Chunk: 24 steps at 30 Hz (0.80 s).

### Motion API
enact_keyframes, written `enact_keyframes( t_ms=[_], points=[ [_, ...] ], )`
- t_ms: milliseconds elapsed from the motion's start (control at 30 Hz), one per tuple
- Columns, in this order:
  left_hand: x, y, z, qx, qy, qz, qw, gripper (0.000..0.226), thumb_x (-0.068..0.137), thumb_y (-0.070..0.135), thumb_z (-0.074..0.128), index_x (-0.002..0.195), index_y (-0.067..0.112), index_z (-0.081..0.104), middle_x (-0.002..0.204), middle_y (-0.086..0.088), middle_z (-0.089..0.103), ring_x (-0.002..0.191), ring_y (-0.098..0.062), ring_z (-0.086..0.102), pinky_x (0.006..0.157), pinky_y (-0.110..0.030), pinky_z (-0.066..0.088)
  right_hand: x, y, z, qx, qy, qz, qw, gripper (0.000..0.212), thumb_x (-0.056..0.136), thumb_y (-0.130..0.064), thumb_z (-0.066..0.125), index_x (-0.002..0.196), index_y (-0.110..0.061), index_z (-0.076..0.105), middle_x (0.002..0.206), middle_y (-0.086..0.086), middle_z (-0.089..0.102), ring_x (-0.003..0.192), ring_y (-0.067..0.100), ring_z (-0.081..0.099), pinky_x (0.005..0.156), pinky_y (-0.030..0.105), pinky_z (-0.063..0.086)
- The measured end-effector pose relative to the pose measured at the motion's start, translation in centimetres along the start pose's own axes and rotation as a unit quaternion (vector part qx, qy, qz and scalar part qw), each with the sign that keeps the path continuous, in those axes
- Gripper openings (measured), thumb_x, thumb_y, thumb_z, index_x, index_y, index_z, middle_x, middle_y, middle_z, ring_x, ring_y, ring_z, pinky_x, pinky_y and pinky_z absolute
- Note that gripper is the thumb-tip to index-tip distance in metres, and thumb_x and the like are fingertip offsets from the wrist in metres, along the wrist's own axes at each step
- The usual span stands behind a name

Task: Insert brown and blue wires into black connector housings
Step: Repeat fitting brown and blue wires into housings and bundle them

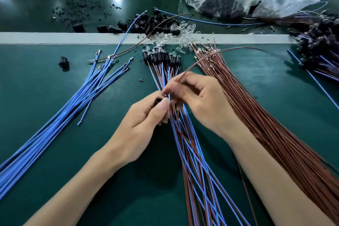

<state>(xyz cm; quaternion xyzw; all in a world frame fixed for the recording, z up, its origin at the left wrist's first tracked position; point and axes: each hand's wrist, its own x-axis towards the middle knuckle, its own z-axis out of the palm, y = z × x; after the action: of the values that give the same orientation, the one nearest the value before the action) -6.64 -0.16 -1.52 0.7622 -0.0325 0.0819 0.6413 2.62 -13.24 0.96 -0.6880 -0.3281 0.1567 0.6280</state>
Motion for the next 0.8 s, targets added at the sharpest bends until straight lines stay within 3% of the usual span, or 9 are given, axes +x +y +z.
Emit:
enact_keyframes(
  t_ms=[100, 200, 367, 500, 600, 733, 800],
  points=[
    [0.2, -0.1, -0.4, 0.082, 0.049, 0.004, 0.995, 0.032, 0.096, 0.035, 0.046, 0.087, 0.007, 0.059, 0.078, -0.002, 0.060, 0.074, -0.021, 0.055, 0.069, -0.036, 0.045, 0.3, -0.4, -0.5, 0.070, 0.102, -0.048, 0.991, 0.017, 0.099, -0.014, 0.040, 0.085, -0.014, 0.051, 0.073, 0.003, 0.069, 0.058, 0.017, 0.068, 0.052, 0.020, 0.051],
    [0.4, -0.1, -0.5, 0.128, 0.088, 0.011, 0.988, 0.024, 0.093, 0.030, 0.048, 0.084, 0.010, 0.059, 0.072, 0.005, 0.057, 0.067, -0.015, 0.053, 0.063, -0.024, 0.044, 0.3, -0.7, -1.1, 0.106, 0.158, -0.096, 0.977, 0.017, 0.100, -0.011, 0.034, 0.087, -0.014, 0.045, 0.070, 0.000, 0.069, 0.056, 0.016, 0.067, 0.051, 0.020, 0.051],
    [0.4, -0.1, -0.3, 0.187, 0.083, 0.032, 0.978, 0.019, 0.092, 0.031, 0.049, 0.085, 0.017, 0.060, 0.069, 0.009, 0.049, 0.057, -0.001, 0.040, 0.056, -0.010, 0.032, 0.0, -0.5, 0.0, 0.057, 0.127, -0.145, 0.980, 0.014, 0.099, -0.014, 0.038, 0.090, -0.020, 0.047, 0.073, -0.001, 0.068, 0.058, 0.017, 0.069, 0.052, 0.022, 0.052],
    [0.5, -0.1, -0.4, 0.192, 0.085, 0.035, 0.977, 0.024, 0.092, 0.028, 0.050, 0.088, 0.009, 0.064, 0.070, -0.002, 0.053, 0.059, -0.007, 0.042, 0.056, -0.013, 0.032, 0.0, -0.4, 0.3, 0.025, 0.119, -0.136, 0.983, 0.012, 0.098, -0.018, 0.041, 0.090, -0.024, 0.049, 0.074, -0.001, 0.068, 0.059, 0.016, 0.069, 0.052, 0.023, 0.052],
    [0.5, 0.0, -0.3, 0.189, 0.082, 0.043, 0.978, 0.028, 0.092, 0.028, 0.050, 0.092, 0.005, 0.067, 0.070, 0.002, 0.051, 0.058, -0.003, 0.041, 0.056, -0.010, 0.030, 0.1, -0.3, 0.0, 0.014, 0.132, -0.128, 0.983, 0.014, 0.098, -0.017, 0.042, 0.090, -0.026, 0.050, 0.073, -0.002, 0.068, 0.058, 0.015, 0.069, 0.052, 0.024, 0.052],
    [0.6, 0.1, -0.2, 0.190, 0.076, 0.046, 0.978, 0.023, 0.092, 0.024, 0.052, 0.092, 0.006, 0.067, 0.070, 0.009, 0.046, 0.058, 0.002, 0.040, 0.057, -0.008, 0.029, -0.1, -0.3, 0.2, 0.004, 0.116, -0.114, 0.987, 0.012, 0.099, -0.015, 0.045, 0.090, -0.021, 0.051, 0.075, 0.001, 0.068, 0.059, 0.013, 0.069, 0.053, 0.022, 0.052],
    [0.6, 0.0, -0.3, 0.194, 0.066, 0.054, 0.977, 0.010, 0.092, 0.021, 0.053, 0.085, 0.018, 0.060, 0.068, 0.012, 0.041, 0.059, 0.001, 0.039, 0.058, -0.010, 0.029, -0.3, -0.3, 0.7, 0.005, 0.088, -0.098, 0.991, 0.010, 0.096, -0.011, 0.048, 0.090, -0.013, 0.055, 0.074, 0.004, 0.068, 0.060, 0.012, 0.069, 0.054, 0.020, 0.053]
  ],
)
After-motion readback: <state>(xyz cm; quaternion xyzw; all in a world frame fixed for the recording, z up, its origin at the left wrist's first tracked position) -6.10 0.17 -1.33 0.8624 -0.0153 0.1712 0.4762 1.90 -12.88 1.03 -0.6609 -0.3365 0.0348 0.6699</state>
